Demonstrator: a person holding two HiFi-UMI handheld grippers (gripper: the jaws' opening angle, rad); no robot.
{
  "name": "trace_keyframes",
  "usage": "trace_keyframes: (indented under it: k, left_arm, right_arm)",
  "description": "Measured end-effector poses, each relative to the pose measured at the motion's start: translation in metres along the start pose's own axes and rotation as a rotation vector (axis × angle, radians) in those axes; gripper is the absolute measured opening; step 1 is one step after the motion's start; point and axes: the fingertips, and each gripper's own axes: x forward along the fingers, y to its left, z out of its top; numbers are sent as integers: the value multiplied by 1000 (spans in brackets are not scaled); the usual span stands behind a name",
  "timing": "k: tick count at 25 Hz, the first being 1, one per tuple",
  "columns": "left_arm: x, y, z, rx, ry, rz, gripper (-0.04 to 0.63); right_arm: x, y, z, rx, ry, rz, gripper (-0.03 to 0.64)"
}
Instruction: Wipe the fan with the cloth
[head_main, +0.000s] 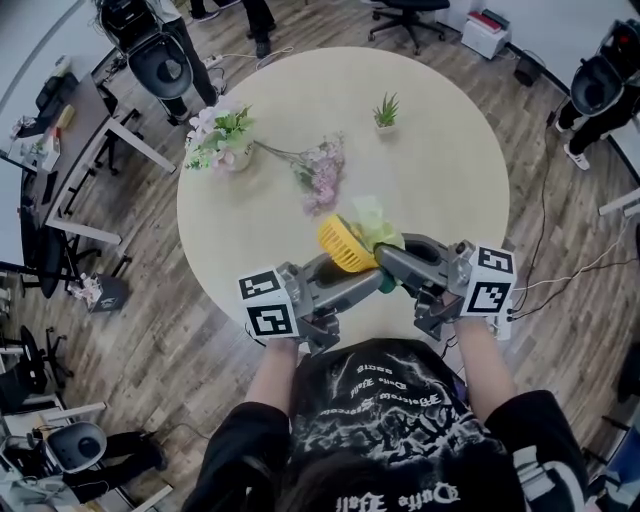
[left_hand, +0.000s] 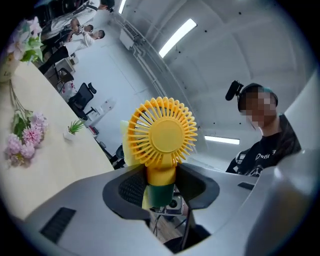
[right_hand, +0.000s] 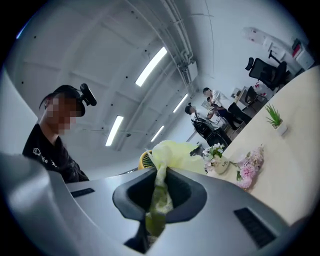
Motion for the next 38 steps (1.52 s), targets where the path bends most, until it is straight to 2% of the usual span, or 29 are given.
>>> trace_keyframes:
  k: [4,9,12,15,18,21,23,25,27,29,32,35,38]
  left_arm:
    - [-3,22,-10,79,89,160,195]
    - [-10,28,-13,46,70,158,195]
    - [-14,32,-15,29,45,170,195]
    - [-17,39,-17,13,10,190,195]
    - [-21,49,-25,-14,12,213,195]
    - [-27,52,-33,-34,21,215,195]
    - [-35,58,-35,-52,16,251,195]
    - [-47,72,-41,-62,36,324,195]
    - [-62,93,-50,-54,112,444,195]
    - [-79,117,-63,-37,218,583,195]
    - [-103,144,-80,-33,316,727,195]
    - [-126,169,-96,-45,412,855,195]
    - [-144,184,-114,-12,590,966,195]
  right_arm:
    - [4,2,10,63,-71,14,31]
    - [10,0,4,138,-48,38,31]
    - [8,1,0,117,-63,33,31]
    - [2,-2,0,77,-94,-8,31]
    - [-6,-9,0,57,-139,-70,31]
    - [-28,-25,19,30,-296,-180,31]
    - [-46,-35,31,10,-364,-252,31]
    - [-60,-39,37,-7,-382,-292,31]
    - [-67,-44,36,-40,-353,-339,31]
    - [-73,-54,26,-118,-259,-429,31]
    - [-81,-63,6,-197,-136,-525,31]
    - [-89,-67,1,-148,-142,-528,31]
    - [-99,-70,4,-109,-180,-533,31]
